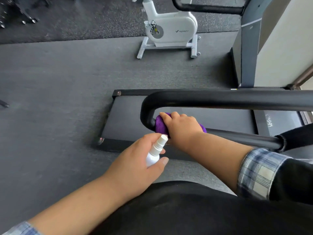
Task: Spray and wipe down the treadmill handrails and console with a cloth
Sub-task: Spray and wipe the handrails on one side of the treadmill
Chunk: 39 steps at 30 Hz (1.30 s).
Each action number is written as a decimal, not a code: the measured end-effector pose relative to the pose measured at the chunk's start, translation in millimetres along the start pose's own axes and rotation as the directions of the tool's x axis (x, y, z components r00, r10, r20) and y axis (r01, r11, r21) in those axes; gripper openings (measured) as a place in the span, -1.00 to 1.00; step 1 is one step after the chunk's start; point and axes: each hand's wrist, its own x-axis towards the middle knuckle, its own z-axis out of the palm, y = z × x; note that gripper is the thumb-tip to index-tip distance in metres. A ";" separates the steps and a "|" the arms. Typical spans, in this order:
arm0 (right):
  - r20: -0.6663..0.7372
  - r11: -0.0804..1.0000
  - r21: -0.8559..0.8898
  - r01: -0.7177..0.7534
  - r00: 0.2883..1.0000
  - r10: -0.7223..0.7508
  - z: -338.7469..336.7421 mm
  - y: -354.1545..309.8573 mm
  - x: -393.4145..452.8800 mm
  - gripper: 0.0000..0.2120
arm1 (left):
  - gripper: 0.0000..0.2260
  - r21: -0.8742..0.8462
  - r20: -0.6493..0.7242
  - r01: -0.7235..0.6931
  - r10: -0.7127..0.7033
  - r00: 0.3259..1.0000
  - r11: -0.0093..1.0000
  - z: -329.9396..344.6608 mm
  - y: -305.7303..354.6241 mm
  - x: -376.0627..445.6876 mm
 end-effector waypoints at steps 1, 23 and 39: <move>-0.003 1.000 0.018 -0.002 1.000 0.002 -0.4 -1.3 2.4 -0.03 | -0.61 0.005 0.015 -0.014 0.014 1.000 1.000 -5.2 -6.8 -0.9; -0.147 0.824 0.553 -0.119 0.960 0.238 -12.9 -45.3 6.3 -0.29 | -0.61 0.000 0.171 -0.265 0.262 0.950 0.964 -35.8 -65.6 -10.8; -0.011 0.930 0.242 -0.277 0.958 0.288 -9.2 -5.8 -13.9 -0.27 | -0.62 -0.007 0.211 -0.295 0.289 0.934 0.956 -32.0 -73.2 -4.6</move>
